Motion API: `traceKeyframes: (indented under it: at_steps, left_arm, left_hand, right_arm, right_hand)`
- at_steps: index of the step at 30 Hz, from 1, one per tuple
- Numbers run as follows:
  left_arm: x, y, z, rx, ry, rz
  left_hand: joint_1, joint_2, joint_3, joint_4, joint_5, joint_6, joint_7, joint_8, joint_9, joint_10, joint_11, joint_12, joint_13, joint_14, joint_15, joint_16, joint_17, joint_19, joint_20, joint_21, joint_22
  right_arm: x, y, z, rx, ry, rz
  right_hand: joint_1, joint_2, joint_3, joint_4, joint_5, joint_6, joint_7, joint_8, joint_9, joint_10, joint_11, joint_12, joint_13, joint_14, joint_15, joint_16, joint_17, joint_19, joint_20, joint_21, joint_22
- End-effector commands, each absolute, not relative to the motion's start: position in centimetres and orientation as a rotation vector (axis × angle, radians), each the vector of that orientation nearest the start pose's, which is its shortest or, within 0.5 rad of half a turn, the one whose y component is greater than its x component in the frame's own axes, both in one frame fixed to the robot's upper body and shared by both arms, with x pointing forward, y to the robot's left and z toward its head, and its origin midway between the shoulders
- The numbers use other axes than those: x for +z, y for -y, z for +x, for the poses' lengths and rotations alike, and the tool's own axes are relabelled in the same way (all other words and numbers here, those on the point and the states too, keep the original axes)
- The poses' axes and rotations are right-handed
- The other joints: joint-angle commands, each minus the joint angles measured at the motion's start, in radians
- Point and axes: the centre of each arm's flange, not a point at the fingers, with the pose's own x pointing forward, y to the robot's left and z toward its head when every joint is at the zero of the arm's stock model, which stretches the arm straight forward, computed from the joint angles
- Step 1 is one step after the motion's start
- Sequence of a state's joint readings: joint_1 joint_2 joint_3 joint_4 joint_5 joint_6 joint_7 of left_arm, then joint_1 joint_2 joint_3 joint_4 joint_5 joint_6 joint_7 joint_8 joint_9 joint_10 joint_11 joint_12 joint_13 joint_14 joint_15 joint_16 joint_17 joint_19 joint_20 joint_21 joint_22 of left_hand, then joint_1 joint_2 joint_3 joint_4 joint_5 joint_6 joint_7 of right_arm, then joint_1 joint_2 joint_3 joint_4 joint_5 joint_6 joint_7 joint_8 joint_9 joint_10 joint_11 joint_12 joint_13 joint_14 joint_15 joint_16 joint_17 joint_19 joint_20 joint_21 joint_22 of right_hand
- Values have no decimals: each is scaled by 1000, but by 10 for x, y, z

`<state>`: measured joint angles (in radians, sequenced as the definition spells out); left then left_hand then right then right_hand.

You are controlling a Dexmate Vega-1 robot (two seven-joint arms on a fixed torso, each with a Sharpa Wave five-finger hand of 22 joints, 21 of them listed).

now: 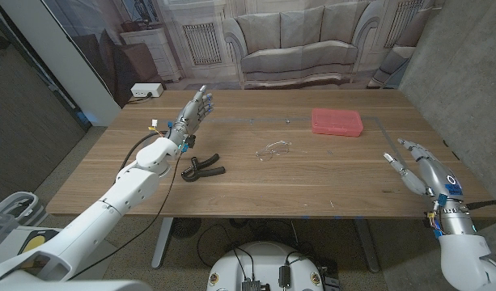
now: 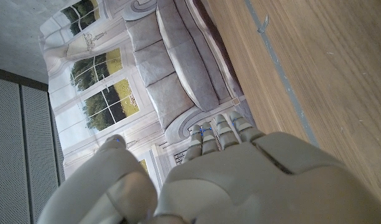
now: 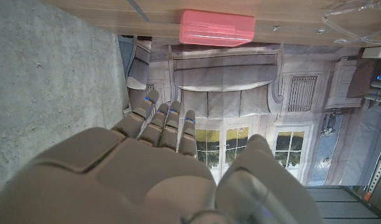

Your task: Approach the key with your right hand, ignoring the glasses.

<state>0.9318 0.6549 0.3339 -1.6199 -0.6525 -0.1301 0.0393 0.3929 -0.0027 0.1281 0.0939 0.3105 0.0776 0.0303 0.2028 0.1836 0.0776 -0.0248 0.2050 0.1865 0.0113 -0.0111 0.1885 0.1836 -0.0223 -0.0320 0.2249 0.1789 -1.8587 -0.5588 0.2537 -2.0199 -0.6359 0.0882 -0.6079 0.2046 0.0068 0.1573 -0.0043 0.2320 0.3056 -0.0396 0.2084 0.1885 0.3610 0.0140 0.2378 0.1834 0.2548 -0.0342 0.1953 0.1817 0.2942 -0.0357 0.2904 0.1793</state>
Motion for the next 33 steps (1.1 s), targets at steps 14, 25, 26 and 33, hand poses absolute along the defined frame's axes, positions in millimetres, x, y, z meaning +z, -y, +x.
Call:
traceKeyframes:
  at_steps: [14,25,26,33]
  left_arm:
    - [13,-278,602,-252,601,67]
    - [10,-280,604,-246,600,58]
    - [10,-280,604,-245,600,58]
    - [10,-285,604,-240,600,50]
  left_hand:
    - [0,8,-4,-2,-1,10,3,-1,5,3,-4,-3,2,-8,-1,-2,2,-2,-41,-1,5]
    - [1,9,-6,-2,-2,9,1,-2,5,2,-3,-3,2,-11,-1,-2,2,-2,-38,-3,5]
    - [1,9,-6,-2,-2,9,1,-2,5,1,-4,-4,2,-12,-1,-2,2,-1,-38,-3,5]
    - [1,10,-7,-2,-2,10,1,-2,5,0,-6,-4,2,-12,-1,-2,2,-1,-37,-4,5]
  right_arm:
    - [-156,397,413,-574,606,-1221]
    - [-162,399,421,-566,565,-1237]
    - [-163,399,422,-566,562,-1231]
    - [-169,398,426,-564,546,-1231]
  right_hand:
    - [3,7,3,-7,10,-11,-9,-8,2,-9,-6,-2,6,1,3,-5,0,4,-13,-10,2]
    - [2,7,2,-7,14,-17,-12,-10,2,-12,-8,-4,7,0,2,-6,1,3,-13,-15,2]
    - [1,7,2,-8,14,-16,-13,-10,2,-9,-14,-3,7,2,1,-5,1,4,-12,-16,2]
    - [1,7,-1,-11,22,14,-22,0,2,24,-52,6,6,32,-25,2,1,20,-22,-22,2]
